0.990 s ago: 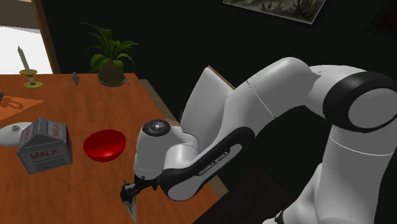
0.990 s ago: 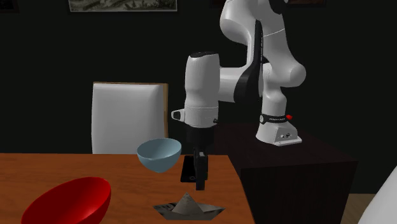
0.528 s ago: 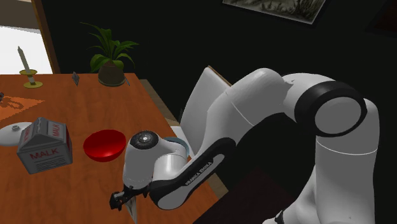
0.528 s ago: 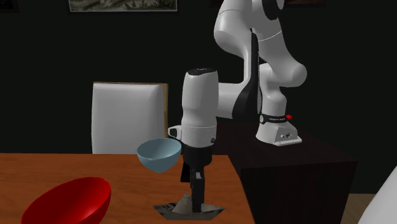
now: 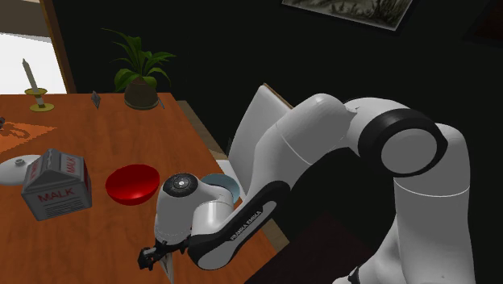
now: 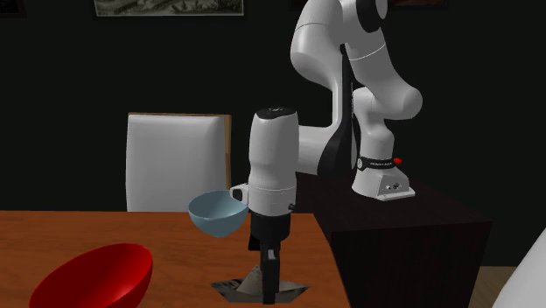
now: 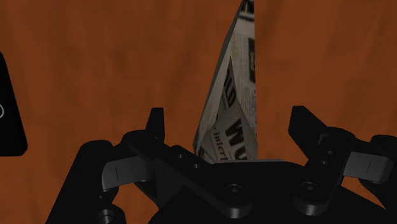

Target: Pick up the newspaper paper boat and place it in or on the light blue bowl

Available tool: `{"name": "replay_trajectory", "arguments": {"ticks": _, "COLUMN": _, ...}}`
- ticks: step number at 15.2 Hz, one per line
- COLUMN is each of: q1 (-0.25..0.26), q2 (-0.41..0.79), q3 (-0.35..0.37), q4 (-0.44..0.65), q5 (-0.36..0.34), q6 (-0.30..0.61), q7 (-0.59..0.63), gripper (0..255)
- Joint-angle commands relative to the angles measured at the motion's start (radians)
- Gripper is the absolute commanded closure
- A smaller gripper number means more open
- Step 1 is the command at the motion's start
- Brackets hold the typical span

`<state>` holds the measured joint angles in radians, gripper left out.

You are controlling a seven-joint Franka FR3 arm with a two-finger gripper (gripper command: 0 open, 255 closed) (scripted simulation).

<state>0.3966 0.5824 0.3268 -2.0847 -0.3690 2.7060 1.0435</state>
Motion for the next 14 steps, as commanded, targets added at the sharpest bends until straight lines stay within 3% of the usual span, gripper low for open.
{"name": "replay_trajectory", "arguments": {"ticks": 1, "q1": 0.0, "q2": 0.0, "q3": 0.0, "q4": 0.0, "q5": 0.0, "q6": 0.0, "q7": 0.0, "gripper": 0}}
{"name": "replay_trajectory", "arguments": {"ticks": 3, "q1": 0.0, "q2": 0.0, "q3": 0.0, "q4": 0.0, "q5": 0.0, "q6": 0.0, "q7": 0.0, "gripper": 0}}
{"name": "replay_trajectory", "arguments": {"ticks": 4, "q1": 0.0, "q2": 0.0, "q3": 0.0, "q4": 0.0, "q5": 0.0, "q6": 0.0, "q7": 0.0, "gripper": 255}}
{"name": "replay_trajectory", "arguments": {"ticks": 14, "q1": -0.005, "q2": -0.011, "q3": 0.006, "q4": -0.003, "q5": 0.006, "q6": -0.008, "q7": -0.004, "gripper": 255}}
